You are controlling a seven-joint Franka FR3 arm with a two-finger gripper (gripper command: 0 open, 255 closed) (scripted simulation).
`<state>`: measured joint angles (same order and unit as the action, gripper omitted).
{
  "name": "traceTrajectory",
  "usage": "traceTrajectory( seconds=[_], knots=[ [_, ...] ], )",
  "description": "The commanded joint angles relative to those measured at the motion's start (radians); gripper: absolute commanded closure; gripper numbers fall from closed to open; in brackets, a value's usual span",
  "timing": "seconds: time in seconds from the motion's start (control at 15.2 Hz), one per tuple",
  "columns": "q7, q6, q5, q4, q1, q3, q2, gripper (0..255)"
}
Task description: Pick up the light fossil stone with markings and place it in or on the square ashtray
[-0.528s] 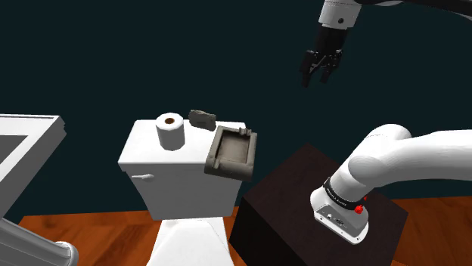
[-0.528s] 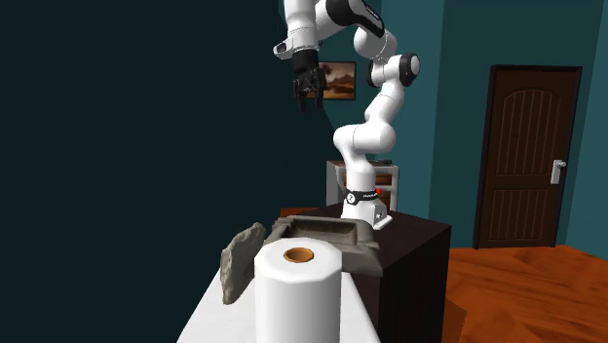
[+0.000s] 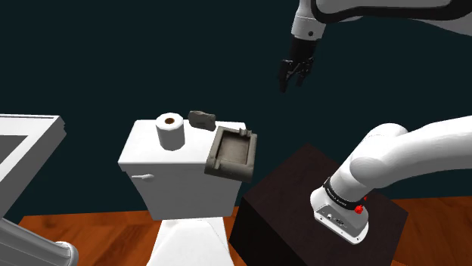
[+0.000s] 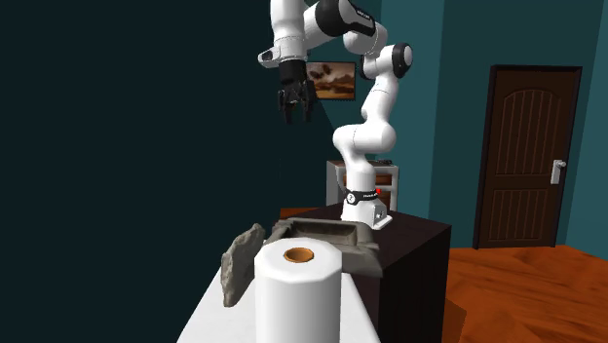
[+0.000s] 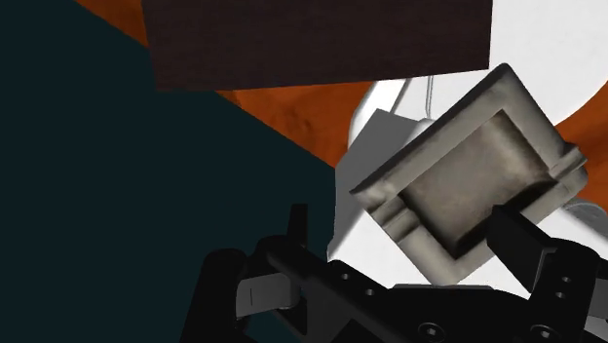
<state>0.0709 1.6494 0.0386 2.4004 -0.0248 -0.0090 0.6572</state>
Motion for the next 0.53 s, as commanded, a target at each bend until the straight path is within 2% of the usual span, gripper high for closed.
traceTrajectory(
  seconds=[0.0,0.46],
  knots=[
    [-0.030,0.064,0.000,-0.009,-0.016,0.004,-0.063,0],
    [-0.125,0.259,0.000,-0.075,-0.068,0.026,-0.299,0]
  ],
)
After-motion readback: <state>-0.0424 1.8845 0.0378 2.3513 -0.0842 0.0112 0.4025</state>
